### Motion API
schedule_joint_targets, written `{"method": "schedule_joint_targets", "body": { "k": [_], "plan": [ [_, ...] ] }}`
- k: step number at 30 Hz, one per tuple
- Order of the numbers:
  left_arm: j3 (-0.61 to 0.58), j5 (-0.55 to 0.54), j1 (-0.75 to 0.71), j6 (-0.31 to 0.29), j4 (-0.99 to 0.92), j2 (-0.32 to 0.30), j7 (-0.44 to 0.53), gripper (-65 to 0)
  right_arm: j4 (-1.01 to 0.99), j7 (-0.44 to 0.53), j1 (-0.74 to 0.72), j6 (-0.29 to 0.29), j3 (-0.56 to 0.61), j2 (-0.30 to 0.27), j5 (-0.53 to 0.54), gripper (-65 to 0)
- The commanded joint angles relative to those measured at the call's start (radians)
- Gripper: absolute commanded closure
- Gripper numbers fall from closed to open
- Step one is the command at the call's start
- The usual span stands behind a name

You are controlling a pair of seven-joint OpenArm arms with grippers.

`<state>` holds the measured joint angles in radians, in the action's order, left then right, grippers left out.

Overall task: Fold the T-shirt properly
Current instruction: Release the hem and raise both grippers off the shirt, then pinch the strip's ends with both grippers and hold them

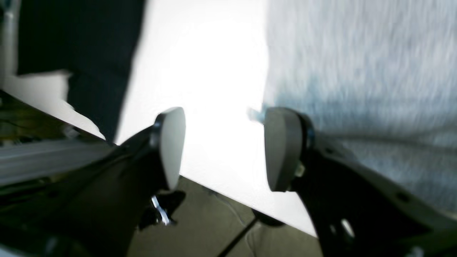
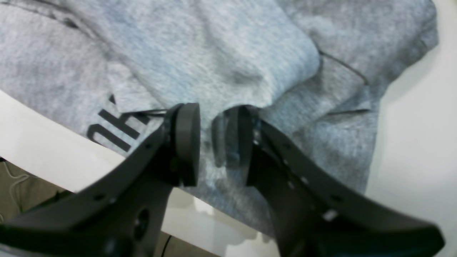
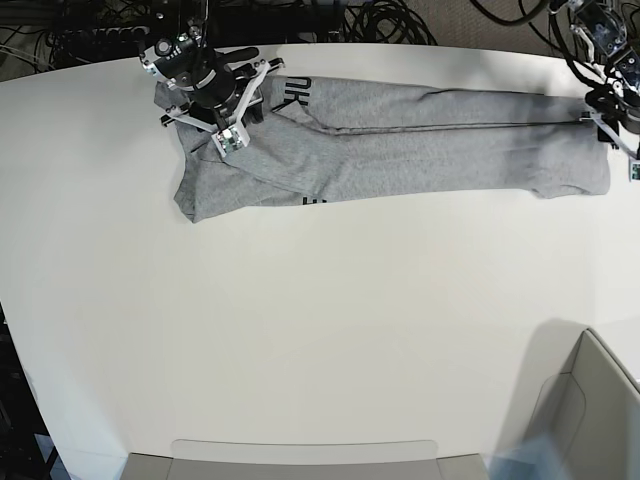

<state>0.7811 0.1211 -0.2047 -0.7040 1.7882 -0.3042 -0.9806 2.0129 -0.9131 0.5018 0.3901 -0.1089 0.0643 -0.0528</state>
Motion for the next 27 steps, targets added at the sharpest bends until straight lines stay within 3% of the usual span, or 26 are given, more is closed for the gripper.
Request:
{"method": "schedule_joint_targets", "body": {
  "k": [1,6,9,14,24,27],
  "plan": [
    [0.004,-0.001,0.004,0.006,0.014,-0.017,0.004,-38.3,0.015,0.021,-0.001,0.007,0.016,0.004,0.017,-18.7],
    [0.004,0.005,0.123,0.006,-0.118,-0.031,-0.123,-38.8,-0.005,0.021,-0.001,0.007,0.038,0.002,0.014,-18.7],
    [0.005,0.001,0.185,0.006,-0.288,-0.085,-0.160,-38.8,-0.028,0.021,-0.002,0.007,0.038,-0.007,0.014,-18.7],
    [0.005,0.005,0.259,0.006,-0.405,-0.122,-0.169,-38.7,-0.033,0.021,-0.001,0.007,0.047,-0.010,0.017,-18.6],
    [-0.005,0.005,0.261,0.006,-0.466,-0.100,-0.156,-38.7,-0.034,0.021,-0.015,0.007,0.045,-0.011,0.012,-18.6],
    [-0.061,0.001,0.262,0.006,-0.511,-0.102,-0.137,-38.7,-0.034,0.021,-0.015,0.007,0.045,-0.011,0.012,-18.6]
  ]
}}
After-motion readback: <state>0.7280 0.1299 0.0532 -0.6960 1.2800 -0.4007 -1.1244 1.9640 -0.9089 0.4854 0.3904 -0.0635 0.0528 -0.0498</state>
